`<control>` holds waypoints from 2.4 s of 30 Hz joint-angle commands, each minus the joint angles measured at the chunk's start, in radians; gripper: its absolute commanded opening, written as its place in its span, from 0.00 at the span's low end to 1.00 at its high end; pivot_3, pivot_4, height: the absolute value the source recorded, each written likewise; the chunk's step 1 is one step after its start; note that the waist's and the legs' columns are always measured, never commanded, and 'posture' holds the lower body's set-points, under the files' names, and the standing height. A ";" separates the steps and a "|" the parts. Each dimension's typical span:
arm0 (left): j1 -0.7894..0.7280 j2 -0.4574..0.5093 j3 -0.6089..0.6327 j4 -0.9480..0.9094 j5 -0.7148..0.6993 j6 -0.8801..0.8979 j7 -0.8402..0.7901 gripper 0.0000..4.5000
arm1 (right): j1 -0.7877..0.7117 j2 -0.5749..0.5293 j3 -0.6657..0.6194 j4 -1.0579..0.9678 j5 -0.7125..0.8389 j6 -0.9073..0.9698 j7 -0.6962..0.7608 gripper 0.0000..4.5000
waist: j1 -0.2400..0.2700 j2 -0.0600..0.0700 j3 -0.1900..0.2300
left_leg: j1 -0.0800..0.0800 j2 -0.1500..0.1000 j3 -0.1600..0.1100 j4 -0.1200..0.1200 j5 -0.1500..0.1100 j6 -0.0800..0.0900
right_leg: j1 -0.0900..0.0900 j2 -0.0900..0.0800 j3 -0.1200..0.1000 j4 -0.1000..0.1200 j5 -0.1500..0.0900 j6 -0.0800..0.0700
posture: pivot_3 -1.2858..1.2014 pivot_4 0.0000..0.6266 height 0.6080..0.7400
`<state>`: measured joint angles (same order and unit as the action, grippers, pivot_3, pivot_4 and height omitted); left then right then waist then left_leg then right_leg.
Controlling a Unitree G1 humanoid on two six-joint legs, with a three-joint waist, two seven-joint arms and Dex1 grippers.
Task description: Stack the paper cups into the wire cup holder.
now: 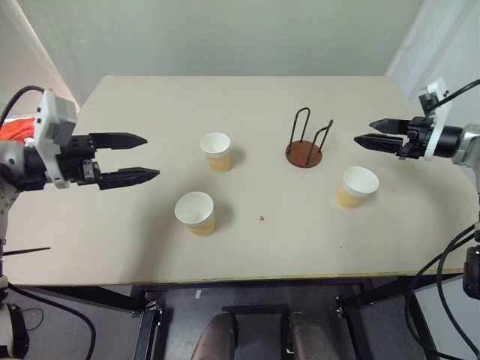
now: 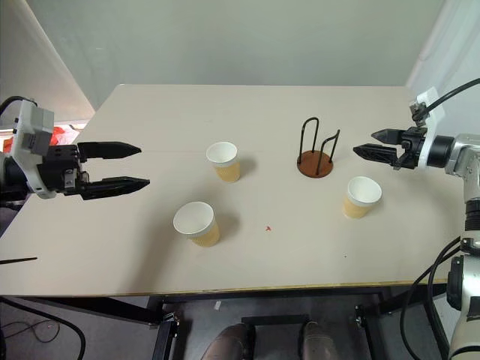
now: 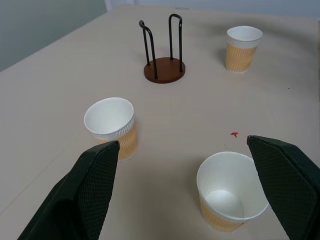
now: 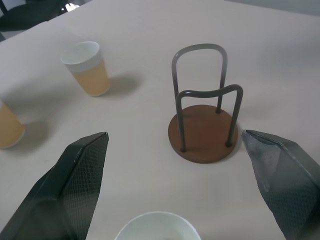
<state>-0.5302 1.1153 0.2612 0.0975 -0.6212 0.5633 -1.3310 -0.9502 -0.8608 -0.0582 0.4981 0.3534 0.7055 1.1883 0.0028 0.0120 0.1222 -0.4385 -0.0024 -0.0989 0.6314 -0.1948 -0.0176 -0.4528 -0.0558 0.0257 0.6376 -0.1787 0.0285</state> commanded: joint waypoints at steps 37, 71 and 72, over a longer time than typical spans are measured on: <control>-0.199 -0.210 -0.136 -0.158 0.122 -0.051 0.228 0.99 | -0.172 0.336 -0.060 0.270 -0.055 -0.006 -0.420 1.00 | 0.003 0.000 0.000 | 0.002 0.000 0.000 0.000 0.001 -0.002 | 0.000 0.000 0.000 0.005 0.000 0.000 | 0.52 0.24 1.00; -0.167 -0.125 -0.115 -0.211 0.068 -0.010 0.141 1.00 | -0.021 0.383 -0.030 -0.130 0.062 0.215 -0.330 0.01 | 0.003 0.000 0.000 | 0.002 0.000 -0.001 0.000 -0.001 -0.003 | 0.000 0.001 -0.001 0.003 -0.001 -0.001 | 0.52 0.24 1.00; -0.164 -0.112 -0.115 -0.212 0.058 -0.003 0.119 1.00 | 0.002 0.378 -0.029 -0.188 0.081 0.243 -0.321 0.01 | 0.003 0.000 0.000 | 0.001 0.000 -0.001 0.000 -0.001 -0.003 | 0.000 0.001 -0.001 0.003 -0.001 -0.001 | 0.52 0.24 1.00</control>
<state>-0.6917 0.9732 0.1086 -0.0838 -0.5380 0.5528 -1.1772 -0.9496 -0.4623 -0.0876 0.4309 0.3818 0.9060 0.8359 0.0060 0.0115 0.1219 -0.4370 -0.0020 -0.0998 0.6313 -0.1963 -0.0210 -0.4529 -0.0551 0.0245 0.6408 -0.1795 0.0270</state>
